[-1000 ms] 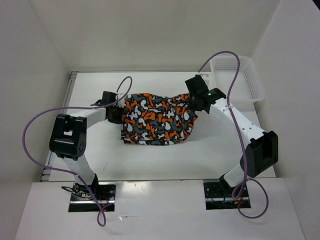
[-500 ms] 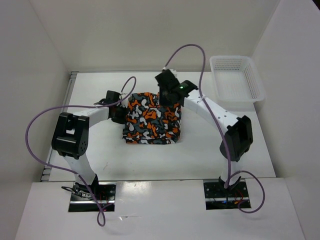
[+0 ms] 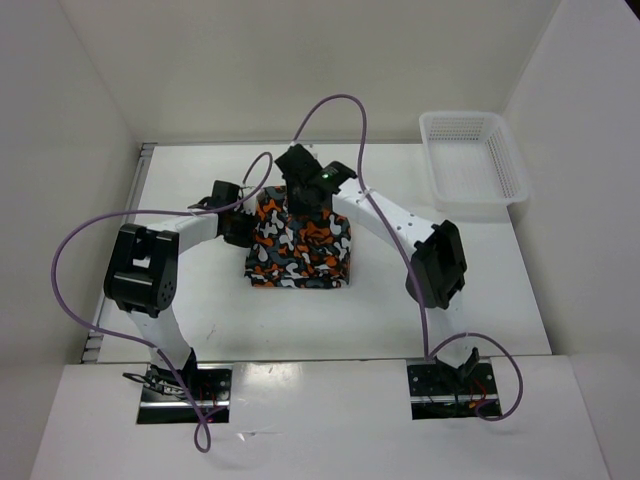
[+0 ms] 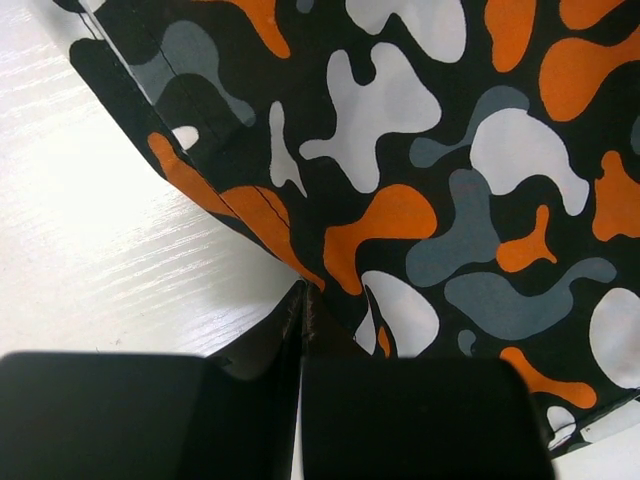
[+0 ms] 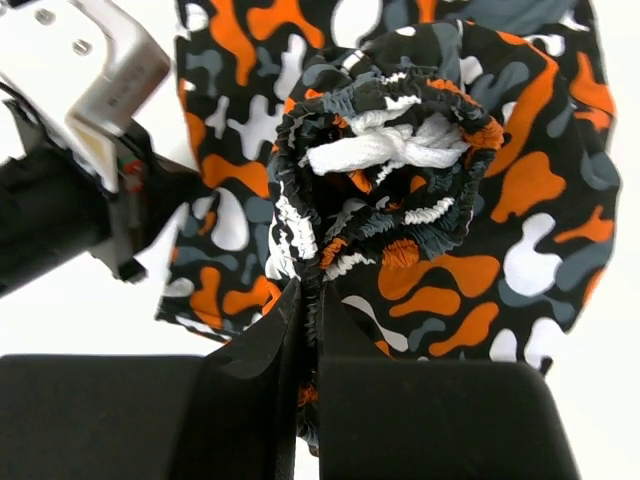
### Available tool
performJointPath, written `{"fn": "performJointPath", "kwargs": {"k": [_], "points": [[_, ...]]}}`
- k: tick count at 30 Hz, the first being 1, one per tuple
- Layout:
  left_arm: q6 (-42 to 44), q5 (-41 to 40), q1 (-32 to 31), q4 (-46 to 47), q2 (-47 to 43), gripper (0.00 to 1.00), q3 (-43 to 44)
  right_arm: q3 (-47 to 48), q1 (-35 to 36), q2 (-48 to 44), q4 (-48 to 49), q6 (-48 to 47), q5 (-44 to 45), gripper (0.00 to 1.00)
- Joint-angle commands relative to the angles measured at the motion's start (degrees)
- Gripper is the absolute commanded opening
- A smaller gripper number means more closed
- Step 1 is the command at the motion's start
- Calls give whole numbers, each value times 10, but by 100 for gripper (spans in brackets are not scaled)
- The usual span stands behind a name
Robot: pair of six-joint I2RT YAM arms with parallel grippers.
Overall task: Fold and stack the shorts
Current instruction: Fold the shorts
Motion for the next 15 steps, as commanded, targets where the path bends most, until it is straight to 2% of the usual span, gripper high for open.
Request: {"fn": "performJointPath", "kwargs": {"k": [1,3,5,6,7,8,10,15], "points": [[2,13,-3,-4,16,0,-3,56,11,27,-1,18,-22,5],[2,13,-3,-4,16,0,-3,79,11,40,9,18,-42,5],[2,13,-3,-4,16,0,-3,115,11,70,9,23,-56,14],[2,13,-3,-4,16,0,-3,133,11,83,-4,23,-75,37],[2,13,-3,-4,16,0,-3,162,11,106,-12,23,-83,54],[2,13,-3,-4,16,0,-3,169,11,106,-17,23,-89,61],[2,13,-3,-4,11,0,-3,150,17,93,-7,18,-95,67],[2,13,-3,-10,11,0,-3,21,1,-4,90,25,-101,67]]}}
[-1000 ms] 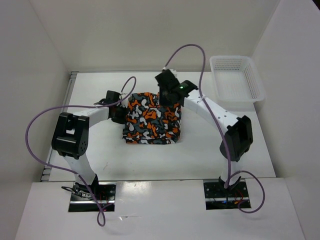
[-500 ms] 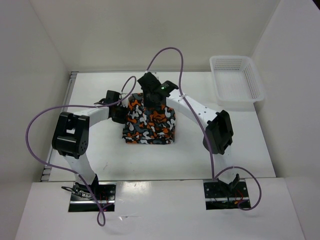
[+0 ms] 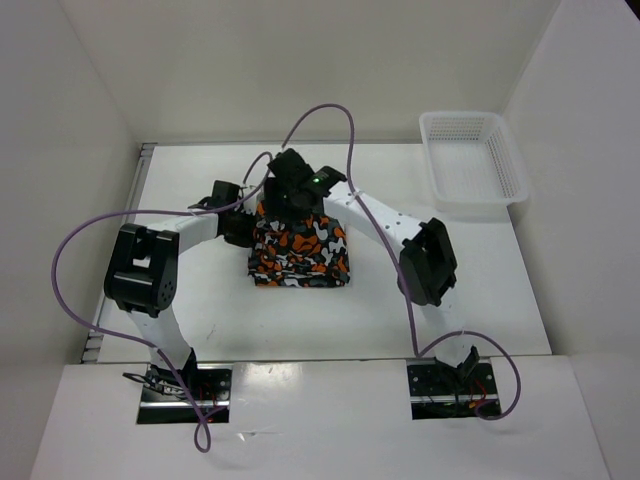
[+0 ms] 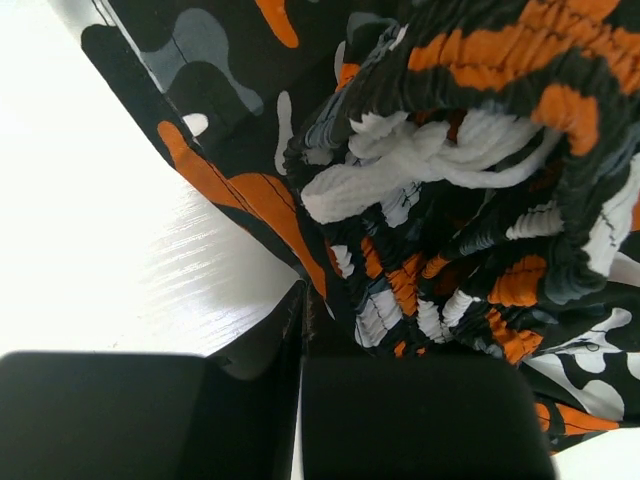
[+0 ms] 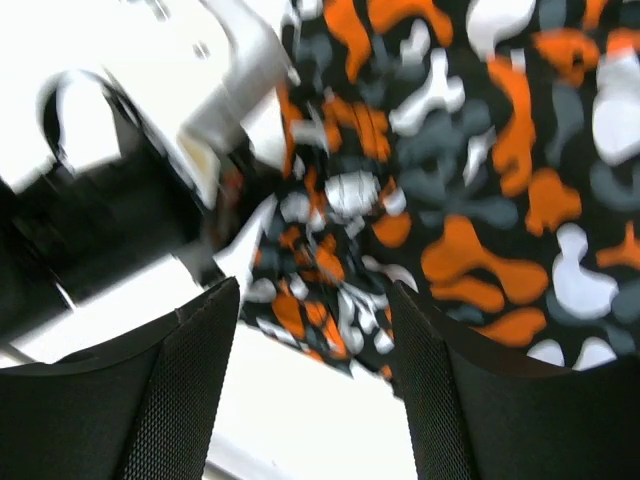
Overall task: Fold and stack the shorts
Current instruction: Fold the shorts
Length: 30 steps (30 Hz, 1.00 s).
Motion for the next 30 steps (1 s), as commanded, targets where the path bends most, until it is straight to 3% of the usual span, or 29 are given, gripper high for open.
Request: {"fn": "performJointPath", "kwargs": {"k": [1,3,7,8,10,12,16,20,24,28,30], "points": [[2,10,-3,-12,11,0,-3,-81,-13,-85,62,11,-24,66],[2,10,-3,-12,5,0,-3,-124,-25,-129,82,16,-24,61],[2,-7,8,-38,-32,0,2,-229,-46,-186,94,27,6,18],[2,-12,14,-47,-41,0,11,-242,-46,-193,94,27,6,15],[2,-39,15,-77,-74,2,39,-277,-52,-212,94,33,12,13],[2,-54,15,-96,-115,15,60,-312,-60,-234,94,33,26,13],[2,68,-6,-111,-151,3,103,-356,-84,-252,123,33,-3,11],[2,161,-57,-106,-84,0,104,-315,-116,-196,143,26,-33,11],[2,142,-70,5,-48,3,73,-264,-137,-120,135,19,-46,9],[2,49,-65,10,10,0,96,-217,-162,-70,135,14,-52,9],[2,48,-47,10,32,0,102,-203,-169,-47,135,19,-58,9]]}}
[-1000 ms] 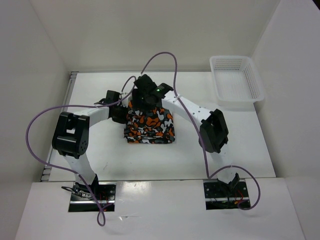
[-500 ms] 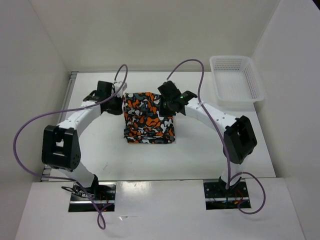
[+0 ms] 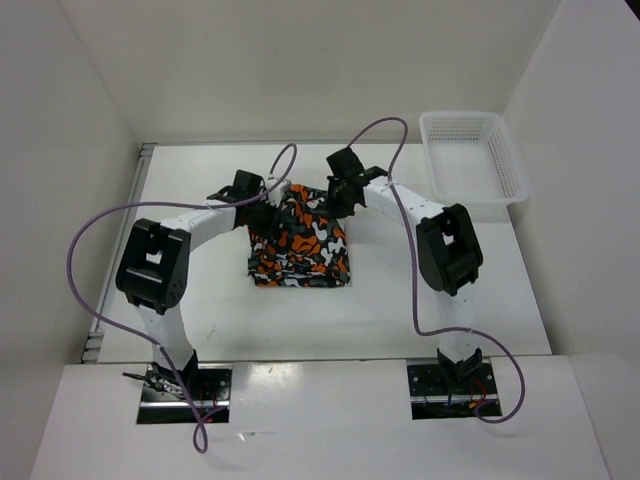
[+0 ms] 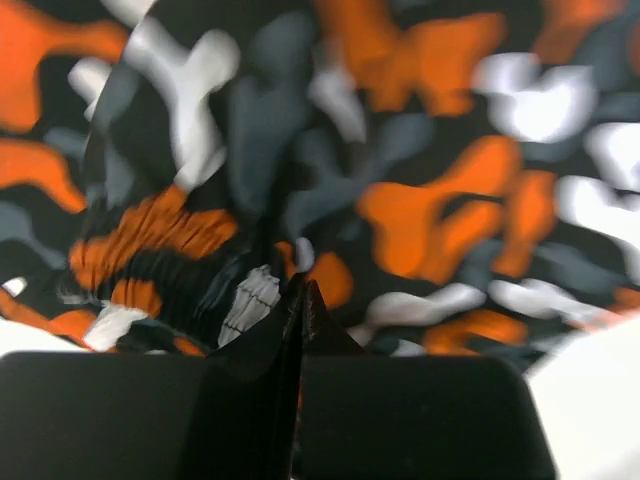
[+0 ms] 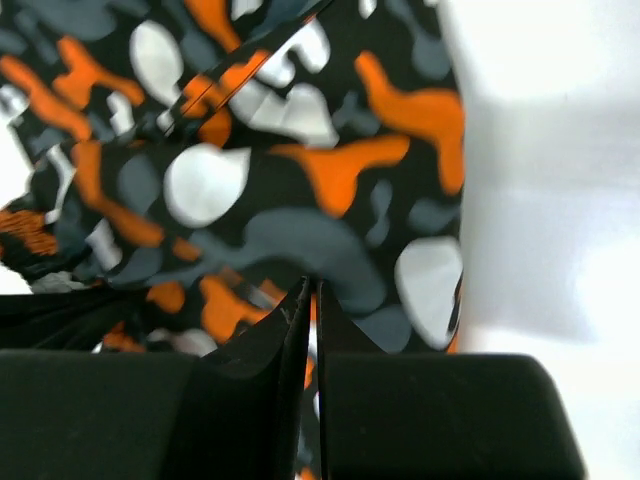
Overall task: Fold and stack the shorts
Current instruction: Fold the shorts
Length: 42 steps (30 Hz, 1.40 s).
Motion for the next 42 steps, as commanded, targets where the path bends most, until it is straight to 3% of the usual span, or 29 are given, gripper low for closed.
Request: {"fn": "performJointPath", "kwargs": {"k": [1,9,12,15,16,18,20,21,24,28,34,42], "points": [[3,-31,30,39,31,0,18,52,-19,45,18,-3,-13,9],[3,-20,41,31,75,0,18,67,-38,130,29,14,11,15],[3,-8,41,25,69,0,5,67,-38,98,29,14,11,26],[3,12,41,11,26,4,5,67,-38,20,17,7,16,53],[3,20,41,-3,-9,7,14,73,-38,-2,7,7,27,71],[3,25,41,-20,-47,30,39,73,-38,-71,2,1,39,87],[3,31,41,-51,-103,64,58,62,-38,-116,-6,-4,51,100],[3,31,41,-68,-138,86,75,39,-43,-163,-6,-4,56,100],[3,31,46,-96,-194,97,97,-32,-50,-263,28,-9,56,100],[3,51,66,-96,-257,99,81,-116,-62,-373,47,-15,95,100],[3,62,84,-58,-388,100,-31,-229,-67,-514,20,-12,195,100],[3,-24,110,-53,-607,100,-139,-346,-84,-694,-18,43,243,100]]}}
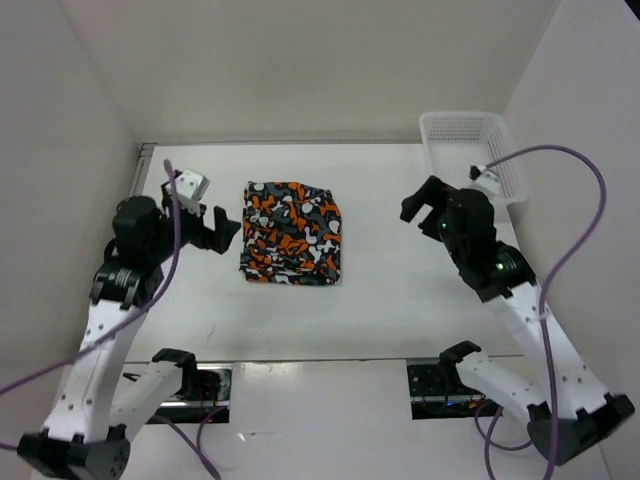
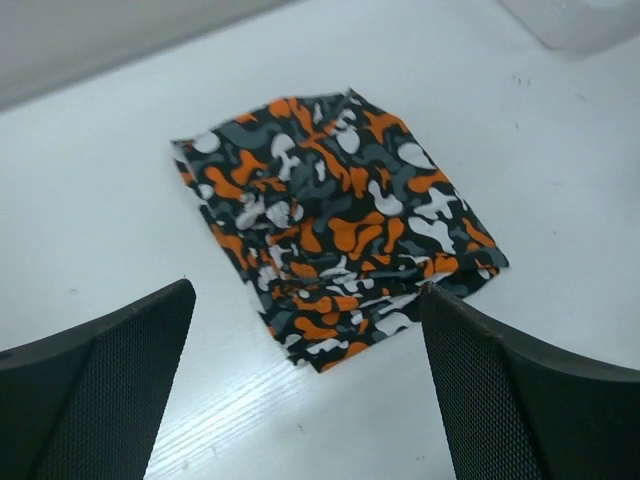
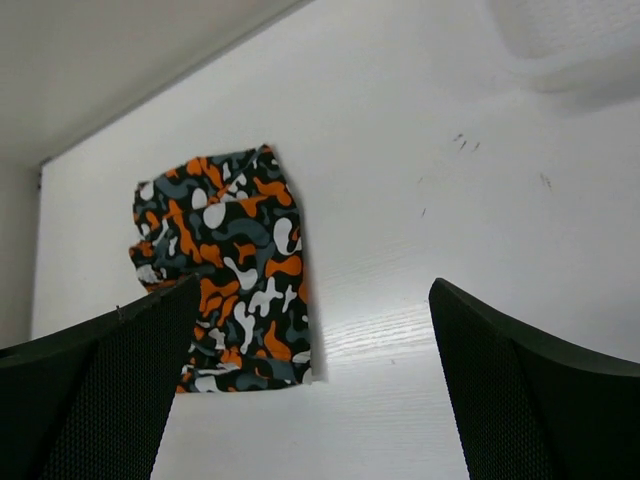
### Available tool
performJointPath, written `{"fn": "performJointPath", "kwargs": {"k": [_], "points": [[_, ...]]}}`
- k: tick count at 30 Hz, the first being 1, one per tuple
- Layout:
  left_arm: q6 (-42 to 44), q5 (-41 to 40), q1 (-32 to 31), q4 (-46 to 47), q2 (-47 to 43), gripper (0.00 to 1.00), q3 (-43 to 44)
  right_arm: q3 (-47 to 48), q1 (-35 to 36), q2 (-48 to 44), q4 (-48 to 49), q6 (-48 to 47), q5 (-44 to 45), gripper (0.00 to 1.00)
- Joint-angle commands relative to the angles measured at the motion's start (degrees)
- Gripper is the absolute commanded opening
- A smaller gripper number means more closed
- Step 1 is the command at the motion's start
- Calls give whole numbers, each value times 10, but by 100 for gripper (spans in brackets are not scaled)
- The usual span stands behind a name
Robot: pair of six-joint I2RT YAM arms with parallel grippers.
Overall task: Fold and stack the shorts
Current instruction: Fold the shorts
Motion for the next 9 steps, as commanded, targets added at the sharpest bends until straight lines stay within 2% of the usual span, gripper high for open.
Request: {"fn": "performJointPath", "kwargs": {"k": [1,5,9], "points": [[2,-44,13,23,-101,100,-25,-25,-18,-74,-15,28,46,100],[2,-104,13,7,-175,100,-79,-31,-26,-111,-37,42,38,100],[2,-120,18,-7,-234,100,-116,-36,-31,-118,-50,51,46,100]]}}
